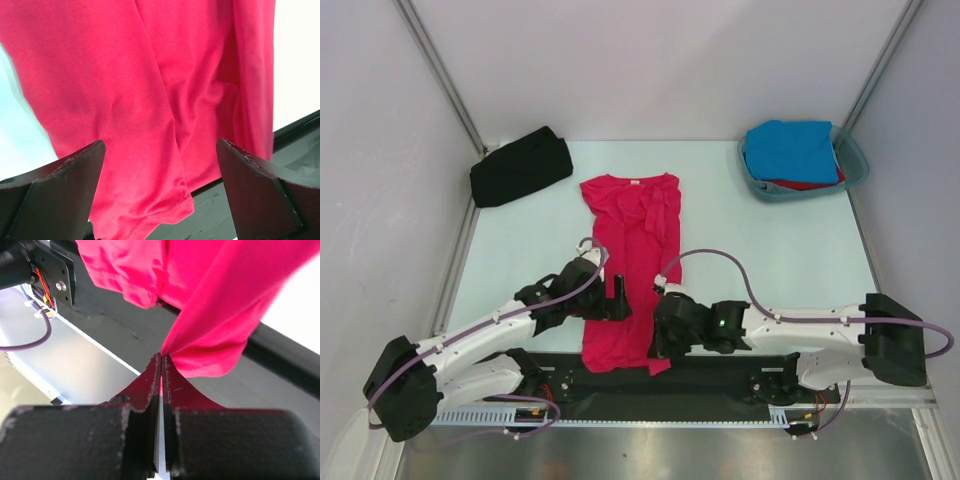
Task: Fold and stack the t-shirts
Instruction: Fold the tshirt
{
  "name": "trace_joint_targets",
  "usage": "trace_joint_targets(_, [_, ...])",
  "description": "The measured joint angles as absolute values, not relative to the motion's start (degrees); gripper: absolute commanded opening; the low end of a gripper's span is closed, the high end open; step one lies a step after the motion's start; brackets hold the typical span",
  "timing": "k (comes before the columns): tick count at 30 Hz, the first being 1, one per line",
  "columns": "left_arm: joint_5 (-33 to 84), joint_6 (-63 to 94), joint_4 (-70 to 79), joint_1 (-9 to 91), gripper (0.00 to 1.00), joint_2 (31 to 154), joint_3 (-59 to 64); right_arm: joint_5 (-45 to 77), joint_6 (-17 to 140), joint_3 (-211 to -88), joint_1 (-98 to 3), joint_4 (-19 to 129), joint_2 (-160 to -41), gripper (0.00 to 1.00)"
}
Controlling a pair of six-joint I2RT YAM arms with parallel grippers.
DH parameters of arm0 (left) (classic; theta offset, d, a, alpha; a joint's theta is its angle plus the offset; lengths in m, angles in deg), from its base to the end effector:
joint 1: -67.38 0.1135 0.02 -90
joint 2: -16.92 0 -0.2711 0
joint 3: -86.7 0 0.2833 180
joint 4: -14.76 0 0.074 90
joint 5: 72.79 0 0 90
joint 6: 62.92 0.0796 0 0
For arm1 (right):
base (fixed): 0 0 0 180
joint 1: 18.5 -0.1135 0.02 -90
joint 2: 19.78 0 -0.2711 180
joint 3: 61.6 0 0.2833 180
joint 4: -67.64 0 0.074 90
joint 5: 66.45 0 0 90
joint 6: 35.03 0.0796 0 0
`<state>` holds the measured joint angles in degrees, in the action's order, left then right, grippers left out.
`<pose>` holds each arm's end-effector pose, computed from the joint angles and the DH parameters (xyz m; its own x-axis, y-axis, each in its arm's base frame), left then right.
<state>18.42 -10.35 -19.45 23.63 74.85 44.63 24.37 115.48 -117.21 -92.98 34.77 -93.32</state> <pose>0.1774 -0.1721 0.1480 -0.8660 -0.0122 -0.4998 0.2201 0.8884 -0.4030 0.0840 0.2982 0.1672 -0.9386 -0.1271 -0.3208 -0.2926 0.7859 0.5447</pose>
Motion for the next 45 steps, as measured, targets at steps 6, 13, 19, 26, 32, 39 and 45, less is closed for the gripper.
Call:
trace_joint_targets(6, [18.2, -10.4, -19.5, 23.6, 1.0, 73.9, 44.7, 23.1, 112.8, -121.5, -93.5, 35.5, -98.9, 0.0])
trace_joint_targets(13, [17.3, -10.4, -19.5, 23.6, 1.0, 73.9, 44.8, 20.1, 110.4, -124.1, -94.6, 37.5, -104.0, 0.0])
trace_joint_targets(19, [17.2, -10.4, -19.5, 23.6, 1.0, 73.9, 44.8, 18.2, 110.4, -125.3, -94.8, 37.8, -110.0, 0.25])
trace_joint_targets(26, [16.7, -10.4, -19.5, 23.6, 1.0, 74.8, 44.8, 25.4, 111.5, -127.6, -95.5, 30.2, -111.4, 0.59])
trace_joint_targets(32, [12.7, -10.5, -21.3, 23.6, 1.0, 73.1, 44.5, 41.1, 115.0, -128.8, -95.0, 16.4, -93.2, 0.71])
trace_joint_targets(39, [7.4, -12.7, -25.1, 23.6, 1.0, 68.9, 44.5, 42.4, 115.9, -112.2, -81.0, 18.6, -67.0, 0.71])
trace_joint_targets(45, [5.3, -14.5, -25.8, 23.6, 1.0, 67.4, 45.1, 36.9, 111.7, -106.1, -70.7, 21.4, -67.2, 0.7])
